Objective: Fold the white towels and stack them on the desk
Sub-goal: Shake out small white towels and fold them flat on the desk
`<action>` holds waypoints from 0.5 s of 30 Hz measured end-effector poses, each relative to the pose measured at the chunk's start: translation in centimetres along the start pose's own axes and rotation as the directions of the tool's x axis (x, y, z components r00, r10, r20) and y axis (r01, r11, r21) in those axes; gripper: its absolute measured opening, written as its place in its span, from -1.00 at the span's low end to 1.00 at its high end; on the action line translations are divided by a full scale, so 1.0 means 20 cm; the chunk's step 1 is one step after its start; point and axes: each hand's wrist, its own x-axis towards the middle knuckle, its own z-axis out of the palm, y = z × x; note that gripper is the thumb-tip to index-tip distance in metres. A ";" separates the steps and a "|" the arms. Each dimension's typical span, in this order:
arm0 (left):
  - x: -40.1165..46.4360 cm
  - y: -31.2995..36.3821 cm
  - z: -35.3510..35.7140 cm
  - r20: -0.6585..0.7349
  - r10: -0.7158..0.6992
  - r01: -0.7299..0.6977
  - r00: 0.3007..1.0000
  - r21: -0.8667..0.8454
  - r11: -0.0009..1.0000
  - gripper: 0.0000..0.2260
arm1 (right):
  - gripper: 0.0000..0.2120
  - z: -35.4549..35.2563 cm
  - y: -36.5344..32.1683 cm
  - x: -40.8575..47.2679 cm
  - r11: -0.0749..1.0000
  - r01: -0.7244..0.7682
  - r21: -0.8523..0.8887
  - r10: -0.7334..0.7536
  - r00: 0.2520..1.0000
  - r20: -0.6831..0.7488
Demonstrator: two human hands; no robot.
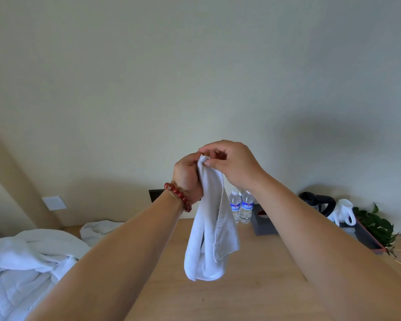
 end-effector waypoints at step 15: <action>0.03 -0.01 0.01 -0.002 0.063 -0.063 0.998 -0.051 0.997 -0.73 | -0.95 0.09 0.03 0.04 0.973 0.075 -0.217 -0.111 0.981 -0.161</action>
